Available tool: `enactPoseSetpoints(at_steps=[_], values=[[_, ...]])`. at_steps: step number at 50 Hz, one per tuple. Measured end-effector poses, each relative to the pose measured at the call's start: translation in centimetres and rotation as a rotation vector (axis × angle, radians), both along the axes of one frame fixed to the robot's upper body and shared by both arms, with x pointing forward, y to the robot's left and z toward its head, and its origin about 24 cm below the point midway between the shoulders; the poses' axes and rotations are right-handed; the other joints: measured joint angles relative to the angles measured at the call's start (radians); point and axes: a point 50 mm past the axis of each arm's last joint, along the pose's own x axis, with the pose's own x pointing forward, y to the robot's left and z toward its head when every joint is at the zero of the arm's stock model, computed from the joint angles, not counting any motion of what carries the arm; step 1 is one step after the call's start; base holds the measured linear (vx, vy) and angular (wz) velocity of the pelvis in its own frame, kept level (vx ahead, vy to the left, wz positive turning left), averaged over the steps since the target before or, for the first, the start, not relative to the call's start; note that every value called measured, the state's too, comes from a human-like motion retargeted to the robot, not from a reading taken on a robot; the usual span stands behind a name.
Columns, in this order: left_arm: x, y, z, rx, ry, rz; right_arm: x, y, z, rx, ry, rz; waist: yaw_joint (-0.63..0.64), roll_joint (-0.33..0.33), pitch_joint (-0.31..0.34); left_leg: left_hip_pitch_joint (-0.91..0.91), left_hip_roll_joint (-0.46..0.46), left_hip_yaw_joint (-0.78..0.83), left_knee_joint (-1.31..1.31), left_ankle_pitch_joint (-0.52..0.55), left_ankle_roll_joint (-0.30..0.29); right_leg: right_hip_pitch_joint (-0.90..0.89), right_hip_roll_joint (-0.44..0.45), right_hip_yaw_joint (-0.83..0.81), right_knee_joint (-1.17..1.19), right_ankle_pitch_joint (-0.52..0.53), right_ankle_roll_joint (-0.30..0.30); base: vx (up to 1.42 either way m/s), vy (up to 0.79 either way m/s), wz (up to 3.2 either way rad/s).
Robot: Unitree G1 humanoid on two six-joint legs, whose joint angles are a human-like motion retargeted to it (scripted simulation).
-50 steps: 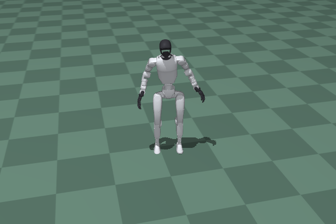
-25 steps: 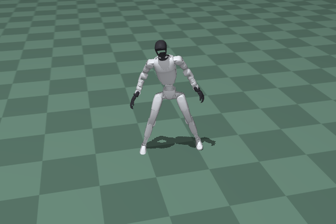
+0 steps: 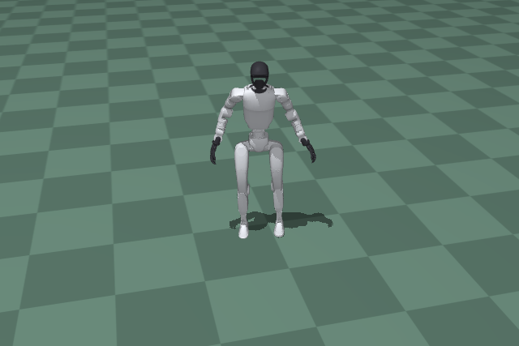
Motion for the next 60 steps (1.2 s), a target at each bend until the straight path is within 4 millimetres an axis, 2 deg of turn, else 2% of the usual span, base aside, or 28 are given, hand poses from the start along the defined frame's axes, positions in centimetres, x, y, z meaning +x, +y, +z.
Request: enactPoseSetpoints(at_steps=[2,5,8,10,13,15,18,20,23,25,27,30,33,35,38,40,42,45,48,52,54,57,60], values=[[0.3,-1.8,-0.8,-0.042,0.006,-0.036,0.7,-1.4,0.8,-0.06,-0.028,-0.002,0.025,0.023,0.015,-0.001,-0.03,0.013,0.007,0.001,0.009,0.003,-0.024,0.033,-0.014,0.008,0.032,-0.09,0.3,-0.48],[0.8,-4.9,-1.7,-0.102,-0.018,-0.106,2.0,-3.7,2.4,-0.179,-0.072,0.0,0.069,0.07,0.059,-0.005,-0.075,0.057,0.049,-0.015,0.028,0.015,-0.075,0.066,-0.029,0.034,0.119,-0.11,0.3,-0.6],[0.8,-7.5,-2.3,-0.15,-0.029,-0.18,4.1,-5.8,4.1,-0.298,-0.108,0.048,0.095,0.09,0.077,-0.054,-0.094,0.217,0.129,-0.045,0.05,-0.002,-0.128,0.102,-0.056,0.067,0.185,-0.13,0.3,-0.56],[0.0,-8.5,-2.6,-0.175,-0.003,-0.223,5.7,-6.7,5.3,-0.364,-0.127,0.111,0.089,0.091,0.077,-0.075,-0.08,0.331,0.189,-0.068,0.072,-0.004,-0.164,0.119,-0.086,0.082,0.176,-0.11,0.29,-0.39],[-2.2,-9.0,-3.2,-0.185,0.088,-0.266,7.9,-7.2,6.7,-0.415,-0.168,0.193,0.057,0.076,0.067,-0.091,-0.032,0.361,0.297,-0.094,0.101,-0.002,-0.21,0.141,-0.118,0.097,0.144,-0.06,0.29,-0.25],[-3.8,-8.5,-3.5,-0.176,0.158,-0.28,8.5,-7.0,7.2,-0.409,-0.203,0.208,0.036,0.062,0.055,-0.082,0.013,0.336,0.349,-0.104,0.101,0.001,-0.235,0.147,-0.124,0.1,0.139,-0.03,0.29,-0.04],[-5.0,-7.1,-3.4,-0.144,0.215,-0.247,8.0,-7.0,7.3,-0.378,-0.24,0.169,0.018,0.053,0.034,-0.044,0.113,0.322,0.361,-0.08,0.071,0.003,-0.26,0.139,-0.128,0.104,0.144,-0.03,0.32,0.17],[-5.2,-6.0,-3.1,-0.117,0.218,-0.197,7.0,-7.2,7.1,-0.368,-0.234,0.133,0.013,0.055,0.02,-0.015,0.18,0.299,0.329,-0.024,0.038,0.002,-0.271,0.129,-0.13,0.107,0.142,-0.06,0.38,0.28],[-5.0,-4.1,-2.5,-0.076,0.181,-0.13,4.9,-7.5,6.2,-0.376,-0.172,0.086,0.023,0.064,0.005,0.029,0.231,0.138,0.253,0.011,-0.034,-0.001,-0.284,0.116,-0.125,0.116,0.142,-0.1,0.46,0.24],[-4.7,-2.9,-1.9,-0.045,0.153,-0.124,2.9,-7.6,5.3,-0.381,-0.114,0.05,0.037,0.062,-0.003,0.057,0.226,-0.01,0.216,-0.05,-0.079,-0.001,-0.302,0.114,-0.123,0.128,0.16,-0.12,0.54,0.23],[-3.9,-1.5,-1.2,-0.005,0.13,-0.154,1.1,-7.3,4.3,-0.378,-0.06,-0.001,0.052,0.048,0.001,0.072,0.199,-0.111,0.206,-0.139,-0.1,0.006,-0.332,0.111,-0.129,0.151,0.189,-0.14,0.57,0.32],[-2.2,0.6,0.1,0.071,0.121,-0.22,-1.4,-6.0,2.6,-0.325,0.018,-0.079,0.086,0.013,0.011,0.066,0.137,-0.163,0.218,-0.211,-0.073,0.023,-0.394,0.061,-0.15,0.204,0.222,-0.16,0.57,0.38],[-0.5,2.7,1.5,0.149,0.102,-0.218,-3.1,-3.5,0.8,-0.223,0.082,-0.094,0.126,-0.027,0.014,0.047,0.076,-0.169,0.215,-0.188,-0.03,0.037,-0.435,-0.066,-0.15,0.244,0.225,-0.15,0.51,0.3],[0.1,4.0,2.5,0.193,0.053,-0.158,-3.7,-1.7,-0.1,-0.156,0.106,-0.058,0.141,-0.035,0.028,0.058,0.059,-0.179,0.197,-0.164,-0.031,0.066,-0.41,-0.095,-0.13,0.216,0.209,-0.11,0.43,0.32],[0.8,5.3,3.6,0.229,-0.034,-0.02,-3.5,0.7,-0.9,-0.076,0.109,0.025,0.149,-0.048,0.029,0.067,0.048,-0.195,0.15,-0.121,-0.027,0.077,-0.316,-0.007,-0.079,0.132,0.19,-0.11,0.36,0.3],[0.7,5.7,3.9,0.238,-0.077,0.065,-3.4,1.9,-1.1,-0.042,0.106,0.073,0.148,-0.06,0.008,0.054,0.038,-0.201,0.124,-0.097,-0.015,0.065,-0.251,0.04,-0.051,0.086,0.176,-0.1,0.31,0.26],[0.7,5.8,4.0,0.202,-0.147,0.15,-2.3,2.2,-1.0,-0.07,0.062,0.118,0.129,-0.057,0.009,0.064,0.041,-0.213,0.108,-0.097,-0.024,0.08,-0.177,0.054,-0.017,0.032,0.151,-0.09,0.27,0.31],[0.6,5.1,3.5,0.17,-0.142,0.169,-1.3,2.3,-0.7,-0.071,0.028,0.135,0.107,-0.064,-0.01,0.046,0.018,-0.226,0.086,-0.066,-0.006,0.071,-0.083,0.077,0.007,-0.002,0.114,-0.11,0.25,0.25],[1.0,3.4,2.3,0.112,-0.114,0.126,0.2,1.4,-0.1,-0.095,-0.016,0.15,0.094,-0.06,-0.011,0.042,-0.013,-0.224,0.07,-0.044,0.007,0.073,-0.011,0.105,0.0,-0.006,0.073,-0.1,0.22,0.05],[2.1,-0.4,0.4,0.01,-0.114,0.042,2.4,-0.7,1.3,-0.155,-0.085,0.142,0.096,-0.023,0.002,0.042,-0.052,-0.208,0.05,-0.024,0.017,0.074,-0.012,0.135,-0.025,-0.004,0.037,-0.1,0.21,-0.18],[2.5,-2.6,-0.3,-0.04,-0.131,-0.006,3.2,-2.1,2.2,-0.2,-0.116,0.127,0.101,0.009,0.014,0.047,-0.074,-0.205,0.042,-0.021,0.021,0.072,-0.041,0.145,-0.03,0.005,0.072,-0.1,0.22,-0.24],[3.0,-5.9,-1.1,-0.1,-0.147,-0.104,4.1,-4.1,3.5,-0.277,-0.148,0.099,0.103,0.056,0.019,0.028,-0.107,-0.156,0.044,-0.019,0.028,0.051,-0.085,0.155,-0.031,0.028,0.162,-0.11,0.23,-0.15],[3.0,-8.1,-1.5,-0.135,-0.143,-0.209,5.3,-6.2,4.8,-0.37,-0.162,0.099,0.082,0.098,0.026,0.001,-0.103,0.055,0.078,-0.048,0.026,0.046,-0.128,0.149,-0.048,0.042,0.202,-0.1,0.24,0.14]])
